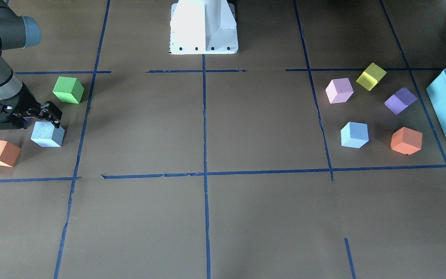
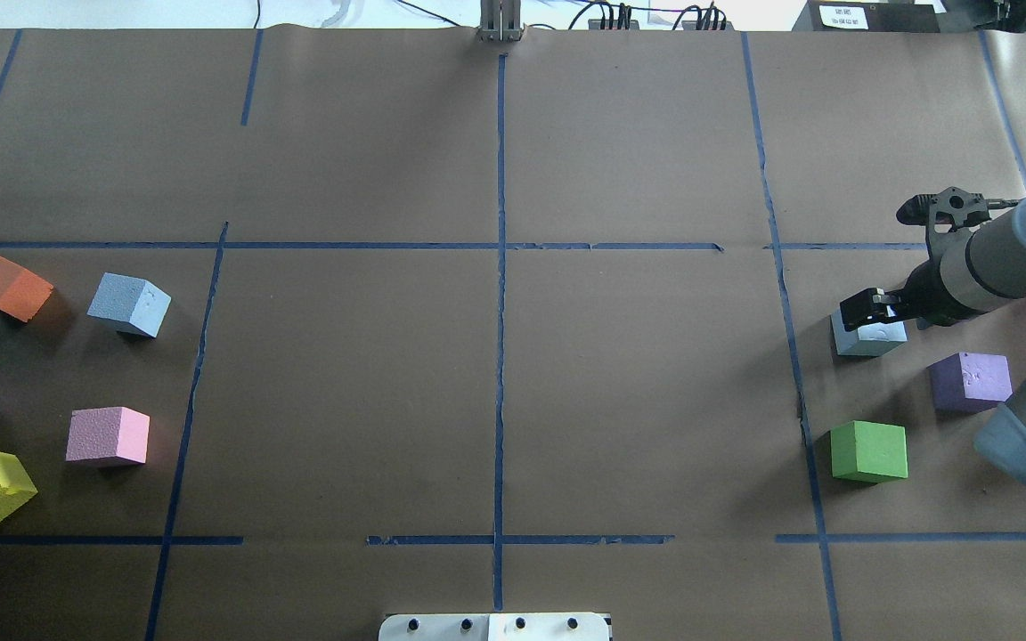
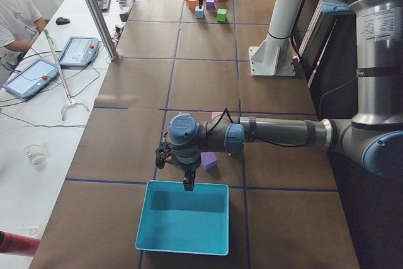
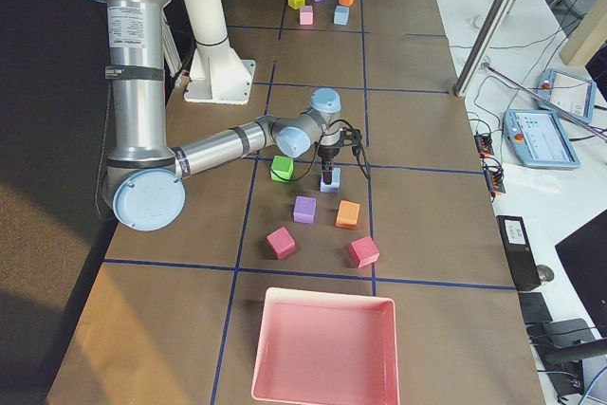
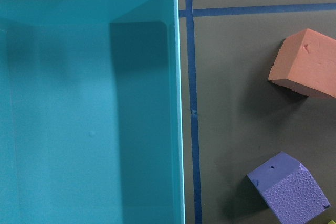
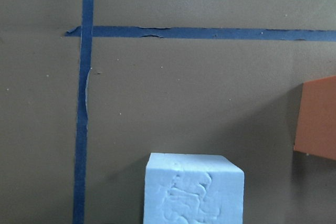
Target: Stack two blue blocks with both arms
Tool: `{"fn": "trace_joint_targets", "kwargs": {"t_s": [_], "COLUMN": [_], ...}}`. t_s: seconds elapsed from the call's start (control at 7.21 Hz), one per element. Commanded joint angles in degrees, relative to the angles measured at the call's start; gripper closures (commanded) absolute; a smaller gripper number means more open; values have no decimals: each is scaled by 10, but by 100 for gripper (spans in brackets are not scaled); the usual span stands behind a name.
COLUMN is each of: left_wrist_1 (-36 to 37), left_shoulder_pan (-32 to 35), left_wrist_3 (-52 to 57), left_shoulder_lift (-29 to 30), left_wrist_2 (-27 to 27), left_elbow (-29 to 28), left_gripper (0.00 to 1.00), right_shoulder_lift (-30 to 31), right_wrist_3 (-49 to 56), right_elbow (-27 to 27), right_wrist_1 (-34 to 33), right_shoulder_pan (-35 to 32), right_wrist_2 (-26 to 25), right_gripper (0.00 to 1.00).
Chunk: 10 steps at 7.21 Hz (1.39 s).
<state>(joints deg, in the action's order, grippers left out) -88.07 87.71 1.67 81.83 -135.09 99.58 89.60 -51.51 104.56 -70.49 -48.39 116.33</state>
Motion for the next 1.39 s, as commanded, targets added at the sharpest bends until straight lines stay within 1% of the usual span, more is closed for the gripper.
{"fn": "trace_joint_targets", "kwargs": {"t_s": [0.0, 0.28, 0.42, 0.55, 0.69, 0.83, 0.97, 1.11, 1.25], "left_wrist_1": [0, 0, 0, 0, 0, 0, 0, 0, 0], "left_shoulder_pan": [0, 0, 0, 0, 0, 0, 0, 0, 0], "left_wrist_3": [0, 0, 0, 0, 0, 0, 0, 0, 0], "left_shoulder_lift": [0, 0, -1, -1, -1, -1, -2, -1, -2], "left_wrist_2": [0, 0, 0, 0, 0, 0, 0, 0, 0], "left_elbow": [0, 0, 0, 0, 0, 0, 0, 0, 0], "left_gripper": [0, 0, 0, 0, 0, 0, 0, 0, 0], "right_shoulder_lift": [-5, -18, -24, -30, -33, -39, -69, -120, -214], "right_wrist_3": [4, 5, 8, 9, 10, 9, 2, -2, -30], "right_elbow": [-15, -38, -48, -51, -50, -45, -34, -37, -43], "right_wrist_1": [1, 0, 0, -1, 0, 0, -9, -34, -122], "right_shoulder_pan": [8, 17, 18, 18, 18, 18, 18, 31, 62], "right_wrist_2": [-2, -11, -13, -13, -12, -12, -8, -8, -12], "right_gripper": [0, 1, 13, 49, 74, 86, 90, 93, 93]}}
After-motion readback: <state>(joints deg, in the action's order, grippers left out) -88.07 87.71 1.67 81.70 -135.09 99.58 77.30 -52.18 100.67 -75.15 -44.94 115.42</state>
